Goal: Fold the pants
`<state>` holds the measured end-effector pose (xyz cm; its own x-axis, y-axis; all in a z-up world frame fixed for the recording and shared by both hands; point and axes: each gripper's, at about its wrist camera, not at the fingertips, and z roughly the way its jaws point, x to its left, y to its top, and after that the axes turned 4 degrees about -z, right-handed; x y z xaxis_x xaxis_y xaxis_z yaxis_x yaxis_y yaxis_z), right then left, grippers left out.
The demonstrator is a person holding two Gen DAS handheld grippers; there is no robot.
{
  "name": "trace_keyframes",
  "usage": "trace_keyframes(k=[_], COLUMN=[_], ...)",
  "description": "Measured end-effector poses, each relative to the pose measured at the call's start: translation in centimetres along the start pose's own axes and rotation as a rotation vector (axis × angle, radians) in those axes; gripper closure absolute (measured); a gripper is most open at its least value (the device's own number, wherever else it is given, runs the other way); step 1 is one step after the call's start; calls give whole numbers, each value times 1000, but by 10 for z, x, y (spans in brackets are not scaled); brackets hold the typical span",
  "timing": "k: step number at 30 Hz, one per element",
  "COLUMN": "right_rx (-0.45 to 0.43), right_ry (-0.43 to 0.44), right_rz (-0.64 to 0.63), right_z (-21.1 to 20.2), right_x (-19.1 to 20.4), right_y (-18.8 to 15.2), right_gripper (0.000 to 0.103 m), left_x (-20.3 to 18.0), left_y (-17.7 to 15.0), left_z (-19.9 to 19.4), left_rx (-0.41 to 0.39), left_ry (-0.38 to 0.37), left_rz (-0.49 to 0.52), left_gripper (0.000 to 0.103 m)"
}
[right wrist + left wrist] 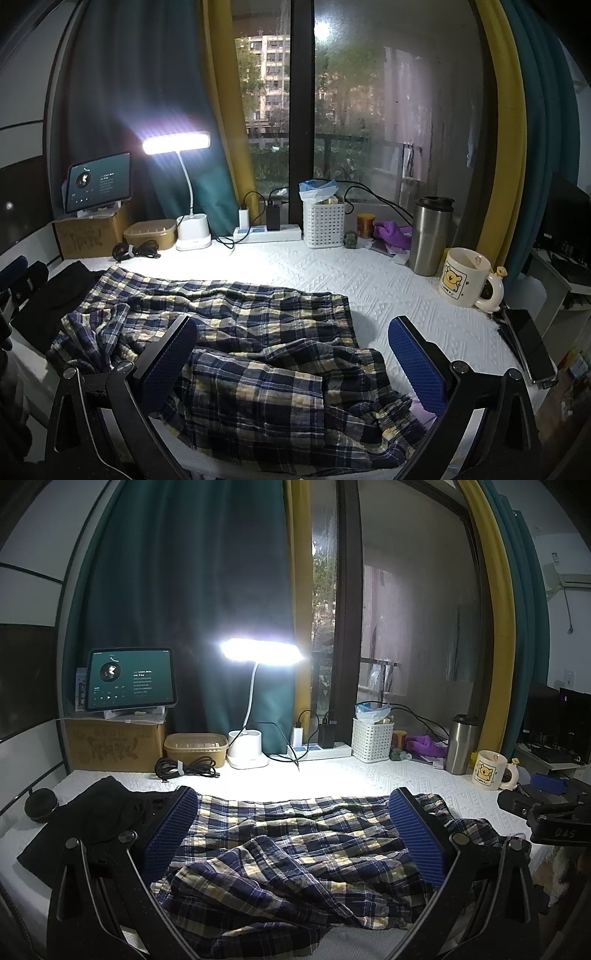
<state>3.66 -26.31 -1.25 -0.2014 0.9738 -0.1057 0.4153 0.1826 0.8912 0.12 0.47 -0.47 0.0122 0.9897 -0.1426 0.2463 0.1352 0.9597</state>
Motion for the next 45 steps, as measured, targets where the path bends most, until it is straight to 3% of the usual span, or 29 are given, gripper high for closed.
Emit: trace_keyframes(k=[10,18,32,39,43,45], right_rx=[10,48,138,250,348,370], right_ry=[2,15,18,72,148,141], right_rz=[-7,16,22,38,40,51], right_z=[4,33,124,188,226,239], right_x=[2,-14,-67,-80,-82,-87], right_y=[-1,10,60,71,65,59], right_gripper=[0,0,0,0,0,0], left_x=[-3,6,78,119,135,138], left_y=[0,9,20,15,7,3], left_z=[3,35,150,198,222,232], left_rx=[13,77,351,474,541,569], left_ry=[-2,30,171,230,253,257], left_rz=[8,17,34,20,30,46], left_gripper=[1,1,1,1,1,1])
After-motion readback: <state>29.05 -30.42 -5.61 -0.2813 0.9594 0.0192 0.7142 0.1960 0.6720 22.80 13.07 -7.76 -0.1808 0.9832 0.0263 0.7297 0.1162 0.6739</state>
